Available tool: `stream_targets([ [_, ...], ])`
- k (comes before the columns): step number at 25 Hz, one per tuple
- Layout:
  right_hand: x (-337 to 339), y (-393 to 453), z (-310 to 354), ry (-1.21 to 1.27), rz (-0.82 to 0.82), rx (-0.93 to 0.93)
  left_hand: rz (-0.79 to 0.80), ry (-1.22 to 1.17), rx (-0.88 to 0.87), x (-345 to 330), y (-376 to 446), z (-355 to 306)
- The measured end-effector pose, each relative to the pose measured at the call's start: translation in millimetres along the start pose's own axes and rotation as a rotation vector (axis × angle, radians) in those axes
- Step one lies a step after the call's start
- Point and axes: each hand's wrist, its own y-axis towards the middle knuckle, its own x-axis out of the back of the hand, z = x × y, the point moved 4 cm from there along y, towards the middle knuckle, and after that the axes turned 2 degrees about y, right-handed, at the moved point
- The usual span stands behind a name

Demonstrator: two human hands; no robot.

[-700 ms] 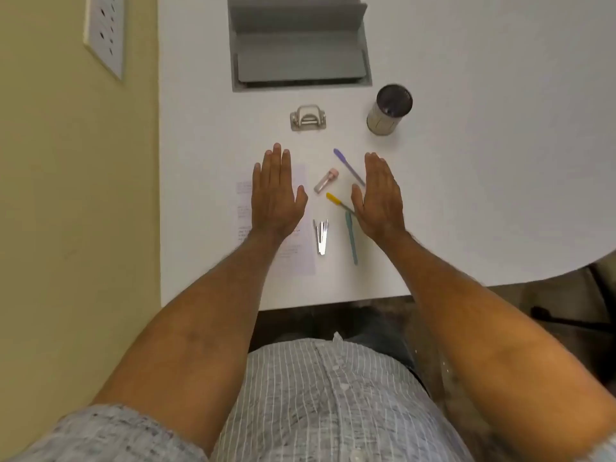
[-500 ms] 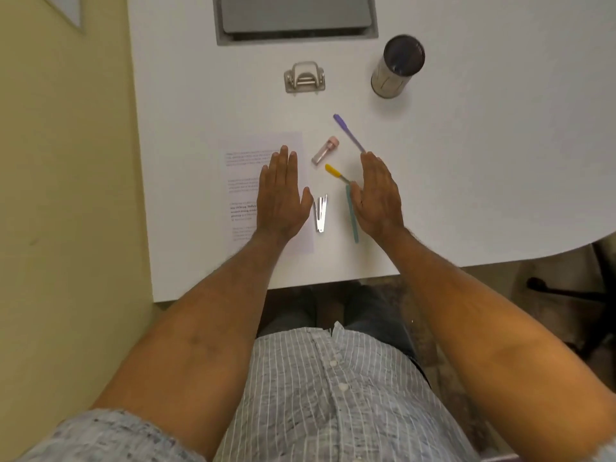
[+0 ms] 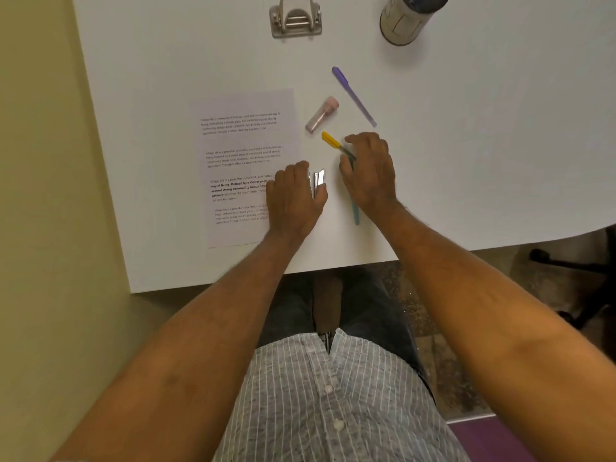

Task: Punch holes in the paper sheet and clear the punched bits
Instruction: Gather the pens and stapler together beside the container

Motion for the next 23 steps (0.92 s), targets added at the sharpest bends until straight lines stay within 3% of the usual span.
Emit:
stream_targets([
  [10,-9.7,26.4,-10.3,-0.015,0.053,-0.026,0.093,-0.022,0.099,-17.9,15.9,-7.9],
  [14,-0.1,28.3,-10.4,0.137,0.053,-0.086,0.096,-0.126,0.171,-11.5,18.6,-11.9],
  [19,17.3,6.3,-20.6,0.357,-0.053,-0.224,0.084,-0.452,0.279,2.4,20.9,-17.4],
  [23,1.3,-32.9,-28.4,0.343,0.038,-0.326,0.076,-0.768,0.382,5.6,32.5,-16.6],
])
